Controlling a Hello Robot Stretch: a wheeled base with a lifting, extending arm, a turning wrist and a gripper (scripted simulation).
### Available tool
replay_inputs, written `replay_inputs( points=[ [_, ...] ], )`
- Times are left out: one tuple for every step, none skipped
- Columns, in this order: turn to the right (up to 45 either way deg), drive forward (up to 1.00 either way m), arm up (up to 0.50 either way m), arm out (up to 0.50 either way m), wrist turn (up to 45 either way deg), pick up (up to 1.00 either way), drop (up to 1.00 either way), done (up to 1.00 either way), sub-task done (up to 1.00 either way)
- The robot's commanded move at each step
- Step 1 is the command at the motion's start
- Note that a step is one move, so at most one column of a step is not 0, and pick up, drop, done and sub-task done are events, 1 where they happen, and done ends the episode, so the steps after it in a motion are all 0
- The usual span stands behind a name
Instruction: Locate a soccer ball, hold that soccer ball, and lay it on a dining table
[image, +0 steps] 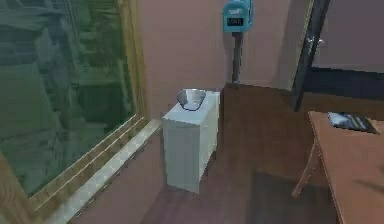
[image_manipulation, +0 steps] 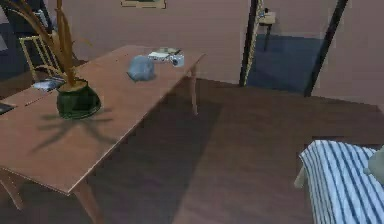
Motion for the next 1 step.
replay_inputs(
  points=[
    [45.0,0.0,0.0,0.0,0.0,0.0,0.0,0.0,0.0]
  ],
)
